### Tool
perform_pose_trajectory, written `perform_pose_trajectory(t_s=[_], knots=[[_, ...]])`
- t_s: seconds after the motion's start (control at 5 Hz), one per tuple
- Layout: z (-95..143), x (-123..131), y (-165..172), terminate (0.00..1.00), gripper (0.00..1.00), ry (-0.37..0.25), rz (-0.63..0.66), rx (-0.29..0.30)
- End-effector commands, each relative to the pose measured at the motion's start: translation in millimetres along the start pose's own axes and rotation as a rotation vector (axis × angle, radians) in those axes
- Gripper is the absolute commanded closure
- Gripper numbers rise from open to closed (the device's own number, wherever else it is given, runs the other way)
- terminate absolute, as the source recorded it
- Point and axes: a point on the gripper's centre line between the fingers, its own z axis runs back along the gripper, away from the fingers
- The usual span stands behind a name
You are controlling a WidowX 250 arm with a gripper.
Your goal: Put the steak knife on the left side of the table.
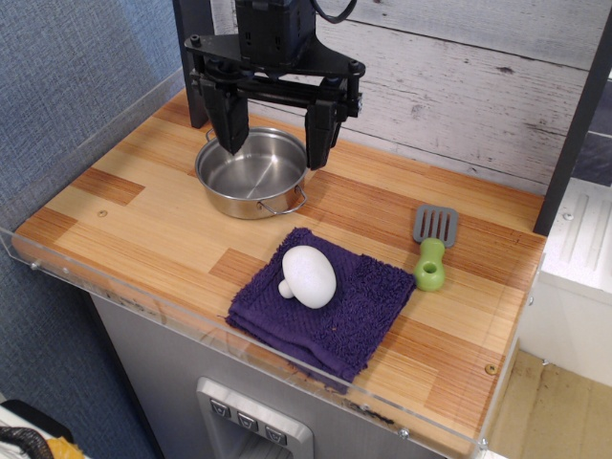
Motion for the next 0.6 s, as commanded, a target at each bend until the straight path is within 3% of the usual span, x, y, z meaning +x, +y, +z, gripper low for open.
perform_pose_trajectory(t_s=[0.0,0.4], knots=[[0,0,0,0.0,0.0,0.0,0.0,0.0],[-14,9,-35,0.0,0.0,0.023,-0.038,-0.024]])
